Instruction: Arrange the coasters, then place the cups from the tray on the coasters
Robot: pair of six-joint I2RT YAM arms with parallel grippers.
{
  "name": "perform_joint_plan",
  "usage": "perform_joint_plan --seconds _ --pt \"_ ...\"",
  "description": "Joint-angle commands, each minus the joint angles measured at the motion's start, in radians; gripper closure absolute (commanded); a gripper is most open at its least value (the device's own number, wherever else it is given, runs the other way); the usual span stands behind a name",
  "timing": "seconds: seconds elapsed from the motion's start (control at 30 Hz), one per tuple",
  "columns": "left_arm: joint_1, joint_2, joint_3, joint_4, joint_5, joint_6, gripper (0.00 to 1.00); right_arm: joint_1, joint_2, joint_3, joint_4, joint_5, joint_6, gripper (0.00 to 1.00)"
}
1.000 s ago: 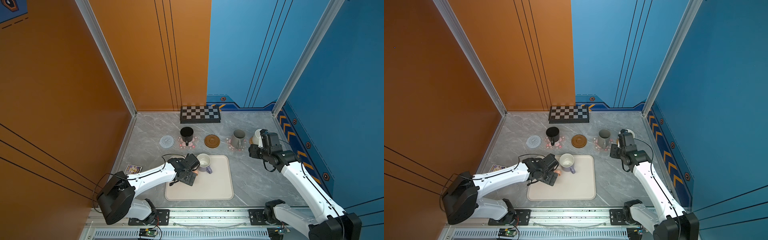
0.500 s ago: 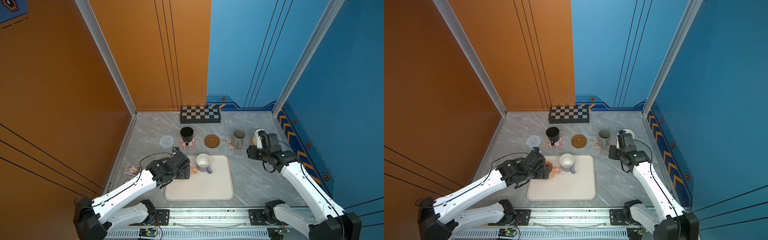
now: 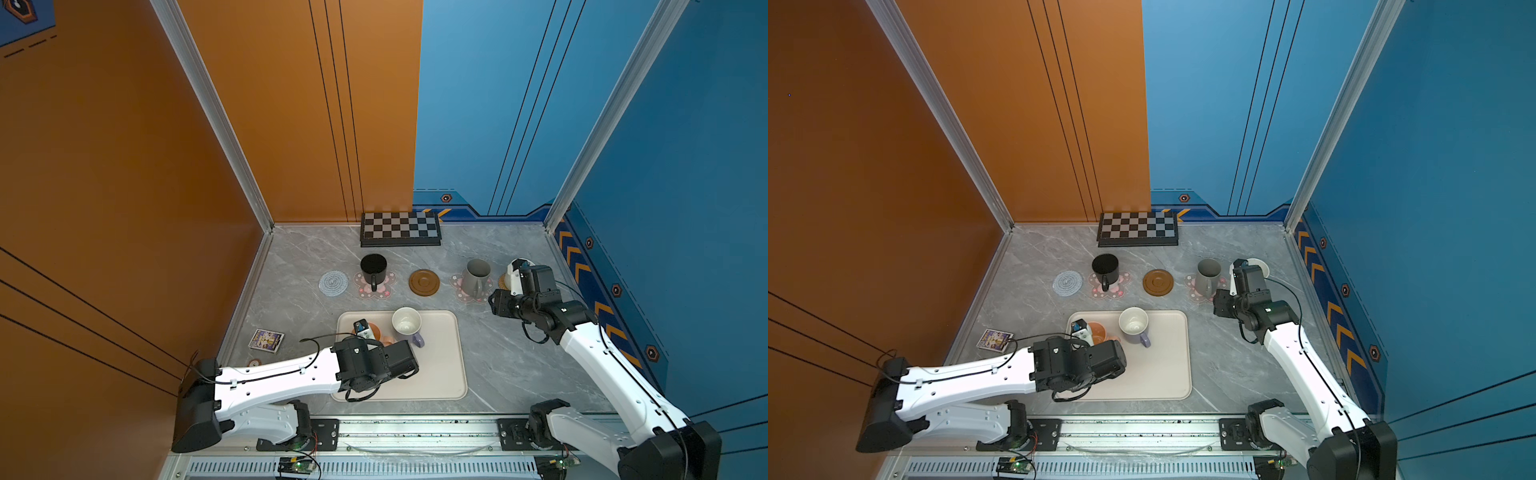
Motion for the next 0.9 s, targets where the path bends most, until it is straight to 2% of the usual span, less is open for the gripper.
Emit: perform_joint_plan --seconds 0.0,0.07,0.2,0.47,0.87 --pt "0.035 -0.005 -0.005 0.0 -0.075 -0.212 0.24 0.005 -0.022 -0.021 0.025 -0.022 0.012 0.43" --pt "0.06 -0.006 -0.032 0.025 -0.074 -0.279 0.28 0.004 -0.027 -0.026 0.027 -0.024 0.011 0.43" --pt "0.107 0.017 -0.064 0.073 -0.043 -0.352 0.28 0.004 -0.033 -0.037 0.044 -0.038 0.02 0.43" --pt "0.16 0.1 -0.012 0.153 0.003 -0.317 0.26 0.005 -0.028 -0.056 0.097 -0.069 0.045 0.43" --pt "0.245 0.243 0.057 0.158 0.09 -0.282 0.24 0.004 -0.024 -0.079 0.107 -0.071 0.033 0.43"
